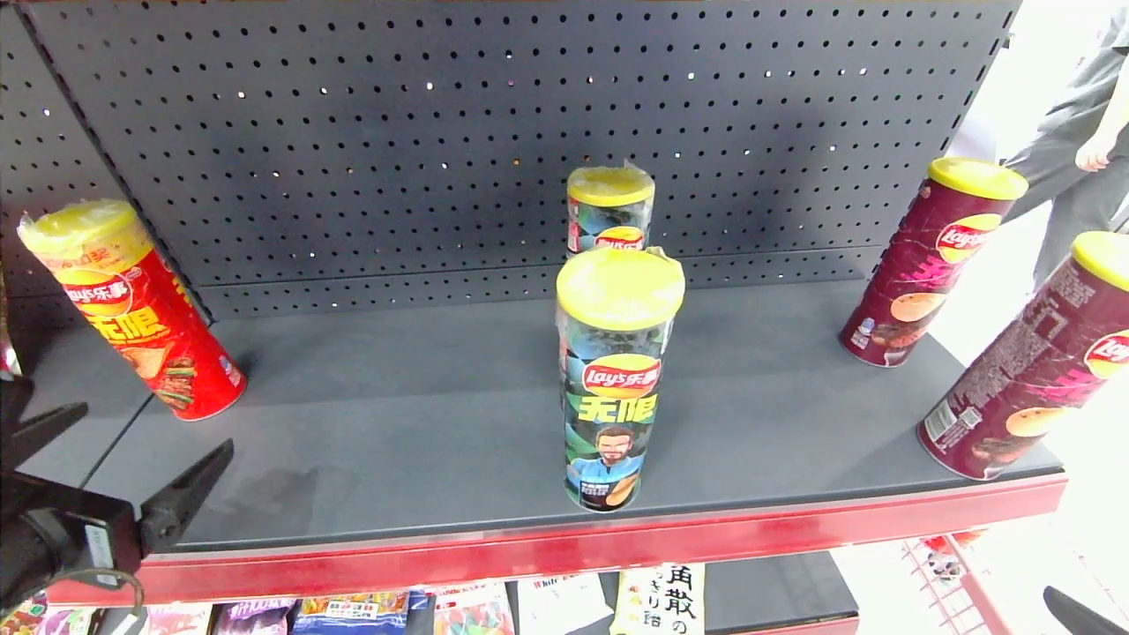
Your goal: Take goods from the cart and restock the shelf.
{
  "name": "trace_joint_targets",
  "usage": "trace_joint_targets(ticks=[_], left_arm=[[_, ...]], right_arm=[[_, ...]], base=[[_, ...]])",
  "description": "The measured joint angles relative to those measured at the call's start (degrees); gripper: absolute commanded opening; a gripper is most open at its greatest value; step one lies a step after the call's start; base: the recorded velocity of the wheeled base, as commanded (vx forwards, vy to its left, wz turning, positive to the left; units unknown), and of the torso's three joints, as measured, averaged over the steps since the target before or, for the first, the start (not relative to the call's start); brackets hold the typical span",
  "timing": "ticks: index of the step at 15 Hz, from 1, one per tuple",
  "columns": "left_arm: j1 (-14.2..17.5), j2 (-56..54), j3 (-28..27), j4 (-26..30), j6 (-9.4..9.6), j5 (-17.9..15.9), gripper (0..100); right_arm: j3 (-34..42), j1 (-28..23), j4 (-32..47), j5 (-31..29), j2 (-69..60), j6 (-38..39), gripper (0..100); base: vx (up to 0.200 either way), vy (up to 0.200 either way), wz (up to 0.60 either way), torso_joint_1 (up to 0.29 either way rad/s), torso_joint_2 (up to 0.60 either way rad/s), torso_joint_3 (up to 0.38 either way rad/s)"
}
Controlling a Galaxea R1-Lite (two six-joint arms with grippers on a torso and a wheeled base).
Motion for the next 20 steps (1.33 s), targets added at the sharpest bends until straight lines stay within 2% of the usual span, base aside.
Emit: trace_joint_targets(ticks=[1, 10, 14, 20], left_arm=[[0.61, -1.27, 0.15, 0.09, 0.02, 0.04, 100], [1.22, -6.94, 2.35, 0.56, 0.77, 0.5, 100], [1.3, -8.73, 3.78, 0.59, 2.99, 1.05, 100], [1.83, -11.19, 4.83, 0.61, 4.57, 0.96, 100]], right_arm=[[0.01, -0.18, 0.0, -0.04, -0.3, 0.0, 100], [-0.16, -0.41, -0.49, 0.21, -0.01, -0.04, 100], [-0.57, -0.41, -0.21, 0.24, 0.16, -0.11, 100], [-0.46, -0.33, -0.02, 0.24, 0.49, -0.26, 100]], base=[[0.0, 0.0, 0.0, 0.0, 0.0, 0.0], [-0.2, 0.0, 0.0, 0.002, 0.0, 0.003], [0.0, 0.0, 0.0, 0.0, 0.0, 0.0], [0.0, -0.2, 0.0, 0.011, 0.0, 0.002]])
